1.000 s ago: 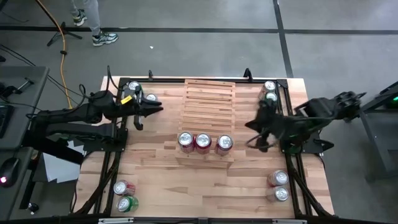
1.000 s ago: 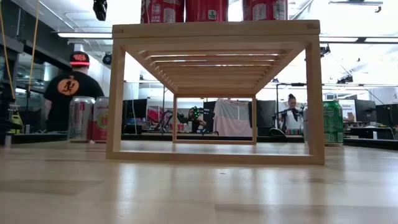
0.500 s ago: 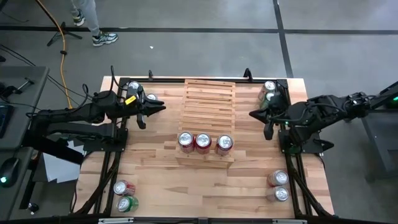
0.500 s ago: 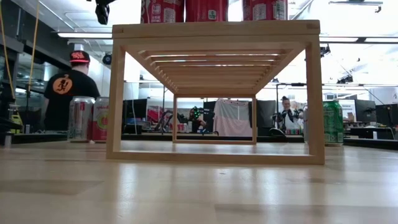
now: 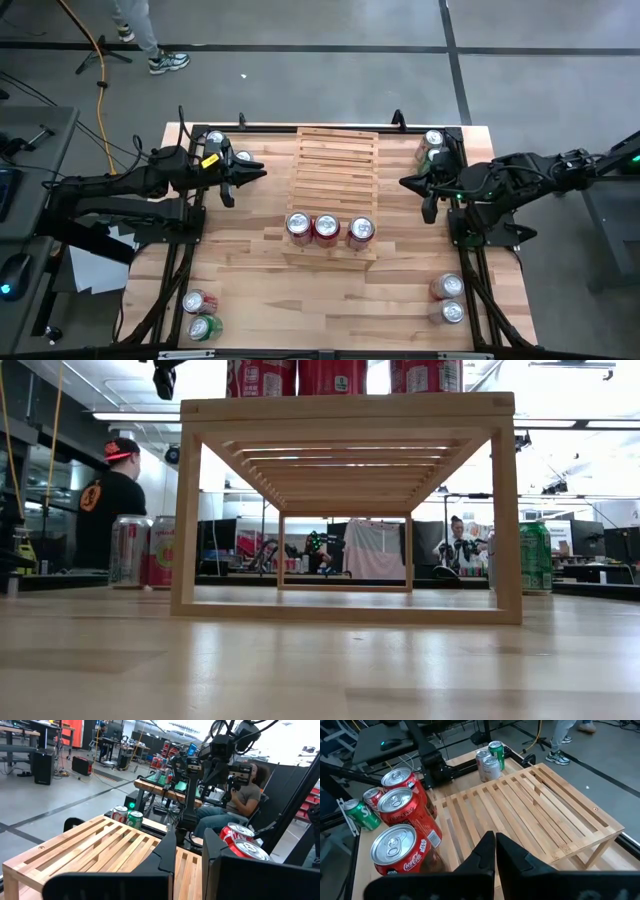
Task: Place canned beverage on shelf
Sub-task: Put the top right green soda can on the shelf
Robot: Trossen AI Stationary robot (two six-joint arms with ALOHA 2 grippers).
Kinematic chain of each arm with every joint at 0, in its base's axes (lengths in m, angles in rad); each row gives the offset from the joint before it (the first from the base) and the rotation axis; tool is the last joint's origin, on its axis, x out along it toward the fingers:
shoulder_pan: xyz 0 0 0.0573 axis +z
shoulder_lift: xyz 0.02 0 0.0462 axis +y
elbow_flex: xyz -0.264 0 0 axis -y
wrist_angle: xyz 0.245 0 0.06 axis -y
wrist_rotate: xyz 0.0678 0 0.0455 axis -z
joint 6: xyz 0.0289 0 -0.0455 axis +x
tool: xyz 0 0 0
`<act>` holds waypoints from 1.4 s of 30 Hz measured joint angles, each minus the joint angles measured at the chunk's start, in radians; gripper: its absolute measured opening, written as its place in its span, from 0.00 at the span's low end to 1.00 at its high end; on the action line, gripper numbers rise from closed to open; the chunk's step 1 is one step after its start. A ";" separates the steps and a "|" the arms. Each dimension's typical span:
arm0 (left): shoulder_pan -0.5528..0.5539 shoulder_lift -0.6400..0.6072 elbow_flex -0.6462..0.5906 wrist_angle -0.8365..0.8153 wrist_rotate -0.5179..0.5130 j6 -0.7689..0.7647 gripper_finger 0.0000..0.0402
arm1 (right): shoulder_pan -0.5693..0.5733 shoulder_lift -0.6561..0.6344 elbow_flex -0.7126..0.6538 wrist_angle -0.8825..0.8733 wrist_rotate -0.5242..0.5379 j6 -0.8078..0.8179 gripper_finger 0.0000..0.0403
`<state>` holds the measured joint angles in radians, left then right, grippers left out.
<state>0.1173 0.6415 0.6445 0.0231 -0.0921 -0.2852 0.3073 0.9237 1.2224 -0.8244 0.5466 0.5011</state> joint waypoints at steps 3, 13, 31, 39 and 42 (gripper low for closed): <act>0.000 0.000 0.000 0.000 0.000 0.000 0.00 | 0.000 0.002 0.000 -0.001 0.024 0.038 0.00; 0.000 0.000 0.000 0.000 0.000 0.000 0.01 | -0.194 0.017 0.000 -0.157 0.025 0.229 0.31; 0.000 0.000 0.001 0.000 0.000 0.000 0.01 | -0.902 0.241 -0.195 -0.402 -0.063 0.307 0.91; 0.000 0.000 0.001 0.001 0.000 0.000 0.01 | -1.029 0.235 -0.312 -0.255 -0.132 0.339 0.91; 0.000 0.000 0.001 0.001 0.000 0.000 0.01 | -1.058 0.240 -0.351 -0.209 -0.148 0.346 0.91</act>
<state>0.1173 0.6415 0.6453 0.0238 -0.0921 -0.2852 -0.7506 1.1642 0.8715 -1.0333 0.3988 0.8471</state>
